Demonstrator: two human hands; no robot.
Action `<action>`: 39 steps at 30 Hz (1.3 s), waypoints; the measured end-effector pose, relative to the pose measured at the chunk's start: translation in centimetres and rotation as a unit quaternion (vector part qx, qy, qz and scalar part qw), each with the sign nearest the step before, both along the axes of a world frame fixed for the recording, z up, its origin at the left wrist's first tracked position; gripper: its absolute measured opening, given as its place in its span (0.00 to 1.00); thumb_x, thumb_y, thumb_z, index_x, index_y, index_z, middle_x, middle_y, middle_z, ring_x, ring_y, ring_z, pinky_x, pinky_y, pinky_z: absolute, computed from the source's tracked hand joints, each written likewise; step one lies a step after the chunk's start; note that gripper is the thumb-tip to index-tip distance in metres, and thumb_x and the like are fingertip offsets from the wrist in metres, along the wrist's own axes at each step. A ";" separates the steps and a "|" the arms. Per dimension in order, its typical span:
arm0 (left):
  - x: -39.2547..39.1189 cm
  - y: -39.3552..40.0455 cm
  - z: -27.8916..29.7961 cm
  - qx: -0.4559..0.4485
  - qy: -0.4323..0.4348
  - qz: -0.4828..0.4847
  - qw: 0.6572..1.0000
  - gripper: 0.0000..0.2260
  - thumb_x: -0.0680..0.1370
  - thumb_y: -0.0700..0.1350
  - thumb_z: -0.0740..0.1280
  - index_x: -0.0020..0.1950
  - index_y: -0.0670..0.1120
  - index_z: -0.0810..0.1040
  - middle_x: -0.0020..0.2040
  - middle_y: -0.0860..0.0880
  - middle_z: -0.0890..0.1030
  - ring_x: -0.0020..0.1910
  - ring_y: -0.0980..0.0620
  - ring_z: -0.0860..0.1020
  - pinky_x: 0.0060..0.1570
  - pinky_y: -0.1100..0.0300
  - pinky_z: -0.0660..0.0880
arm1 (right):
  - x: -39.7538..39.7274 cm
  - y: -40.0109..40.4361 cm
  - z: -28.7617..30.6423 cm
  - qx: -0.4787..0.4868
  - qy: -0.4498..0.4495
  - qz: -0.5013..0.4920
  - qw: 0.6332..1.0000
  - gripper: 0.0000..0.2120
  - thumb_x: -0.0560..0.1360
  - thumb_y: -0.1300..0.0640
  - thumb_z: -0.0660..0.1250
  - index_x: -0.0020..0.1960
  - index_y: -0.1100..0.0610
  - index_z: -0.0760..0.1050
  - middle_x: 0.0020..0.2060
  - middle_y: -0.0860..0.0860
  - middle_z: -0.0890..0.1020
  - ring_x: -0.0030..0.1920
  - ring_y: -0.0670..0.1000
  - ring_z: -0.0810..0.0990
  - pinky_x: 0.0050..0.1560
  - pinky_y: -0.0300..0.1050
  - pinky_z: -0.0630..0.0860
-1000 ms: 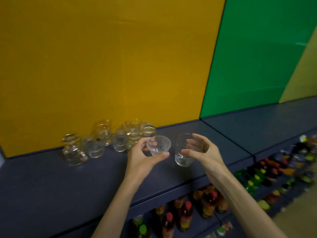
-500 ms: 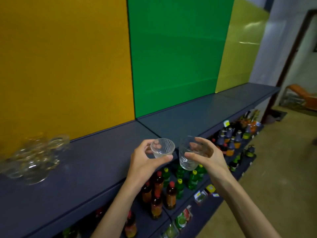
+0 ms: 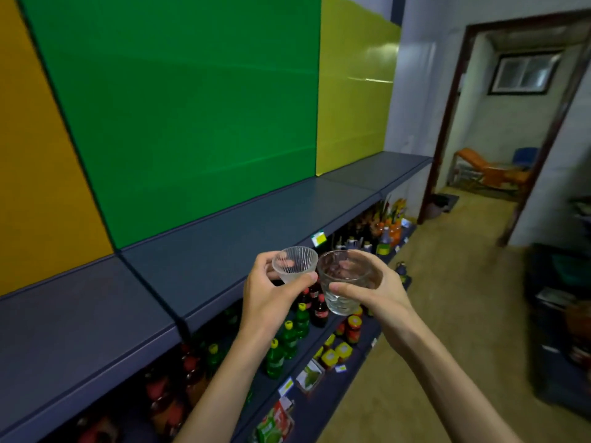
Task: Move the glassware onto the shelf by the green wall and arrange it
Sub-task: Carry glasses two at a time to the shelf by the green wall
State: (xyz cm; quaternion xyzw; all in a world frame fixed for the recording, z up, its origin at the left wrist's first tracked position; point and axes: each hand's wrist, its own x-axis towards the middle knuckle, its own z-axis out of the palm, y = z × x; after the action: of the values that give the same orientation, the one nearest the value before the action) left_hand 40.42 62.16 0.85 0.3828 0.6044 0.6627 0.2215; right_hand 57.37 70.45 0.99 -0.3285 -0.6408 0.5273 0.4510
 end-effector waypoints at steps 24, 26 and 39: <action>-10.2 34.6 2.8 -0.096 0.061 0.115 0.987 0.25 0.65 0.48 0.81 0.58 0.52 0.75 0.49 0.59 0.79 0.47 0.62 0.78 0.40 0.65 0.73 | -11.7 40.5 0.2 0.009 -0.014 0.138 0.990 0.36 0.58 0.61 0.81 0.64 0.58 0.75 0.60 0.52 0.82 0.61 0.50 0.80 0.62 0.47 0.77; -11.3 36.3 2.2 -0.120 0.071 0.144 0.980 0.27 0.63 0.51 0.81 0.57 0.53 0.74 0.52 0.57 0.80 0.49 0.58 0.79 0.43 0.62 0.75 | -13.1 42.7 0.0 0.000 -0.010 0.150 0.989 0.37 0.55 0.59 0.81 0.64 0.57 0.76 0.59 0.52 0.83 0.61 0.51 0.81 0.64 0.50 0.76; -16.4 48.4 -0.8 -0.218 0.075 0.320 0.919 0.34 0.58 0.56 0.79 0.62 0.51 0.77 0.58 0.53 0.80 0.59 0.50 0.78 0.60 0.53 0.76 | -21.3 60.2 -1.8 -0.025 -0.037 0.284 0.958 0.34 0.58 0.62 0.84 0.60 0.51 0.75 0.57 0.48 0.82 0.61 0.50 0.79 0.61 0.48 0.77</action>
State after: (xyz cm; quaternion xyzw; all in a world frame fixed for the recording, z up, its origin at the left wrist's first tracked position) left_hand 24.04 110.57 0.05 0.1594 0.8390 0.5194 0.0300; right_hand 36.09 130.66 -0.76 -0.1633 -0.7106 0.6370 0.2504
